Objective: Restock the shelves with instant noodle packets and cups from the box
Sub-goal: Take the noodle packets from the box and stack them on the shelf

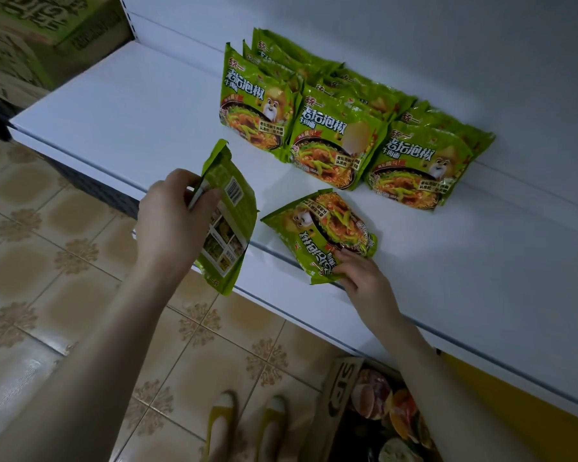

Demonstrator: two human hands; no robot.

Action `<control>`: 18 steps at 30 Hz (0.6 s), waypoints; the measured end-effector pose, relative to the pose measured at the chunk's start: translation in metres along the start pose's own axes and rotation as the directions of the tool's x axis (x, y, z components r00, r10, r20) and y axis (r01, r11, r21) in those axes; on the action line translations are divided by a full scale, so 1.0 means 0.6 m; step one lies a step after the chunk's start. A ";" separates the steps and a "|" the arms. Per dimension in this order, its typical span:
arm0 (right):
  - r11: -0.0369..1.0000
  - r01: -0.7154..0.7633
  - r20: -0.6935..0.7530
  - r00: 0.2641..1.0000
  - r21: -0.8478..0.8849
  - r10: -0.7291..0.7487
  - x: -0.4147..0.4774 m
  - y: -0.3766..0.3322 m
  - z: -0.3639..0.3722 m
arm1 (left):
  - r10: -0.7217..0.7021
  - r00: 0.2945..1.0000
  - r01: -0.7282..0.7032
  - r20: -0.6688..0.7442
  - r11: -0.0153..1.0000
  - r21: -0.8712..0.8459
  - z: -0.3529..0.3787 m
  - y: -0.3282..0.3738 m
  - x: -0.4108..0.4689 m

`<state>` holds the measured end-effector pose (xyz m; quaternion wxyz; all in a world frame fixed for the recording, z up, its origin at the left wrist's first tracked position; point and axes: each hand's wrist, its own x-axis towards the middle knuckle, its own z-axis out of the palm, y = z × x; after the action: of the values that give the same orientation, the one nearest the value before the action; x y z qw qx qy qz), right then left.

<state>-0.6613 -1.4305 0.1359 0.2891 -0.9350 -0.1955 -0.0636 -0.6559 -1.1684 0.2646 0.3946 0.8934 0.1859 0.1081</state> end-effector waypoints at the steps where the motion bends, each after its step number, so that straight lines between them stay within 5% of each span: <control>1: 1.000 0.000 0.015 1.000 -0.001 0.000 0.001 -0.003 -0.002 | 0.001 1.000 -0.001 0.002 1.000 0.006 0.001 0.000 0.000; 8: 0.981 -0.194 0.124 0.974 0.019 0.190 0.075 -0.032 -0.053 | -0.013 1.000 0.012 0.019 1.000 0.007 0.000 0.004 -0.007; 11: 0.988 -0.156 0.288 0.945 -0.012 0.153 0.155 -0.045 -0.045 | -0.044 0.999 0.044 0.012 0.999 0.016 -0.007 0.002 -0.011; 18: 0.964 -0.133 0.686 0.681 -0.229 0.257 0.265 -0.059 -0.005 | -0.066 0.998 0.067 -0.021 0.998 0.016 -0.016 -0.007 -0.008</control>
<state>-0.5299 -1.3529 0.1937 0.1202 -0.9224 -0.1850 0.3171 -0.6644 -1.1614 0.2676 0.3888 0.8887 0.2204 0.1023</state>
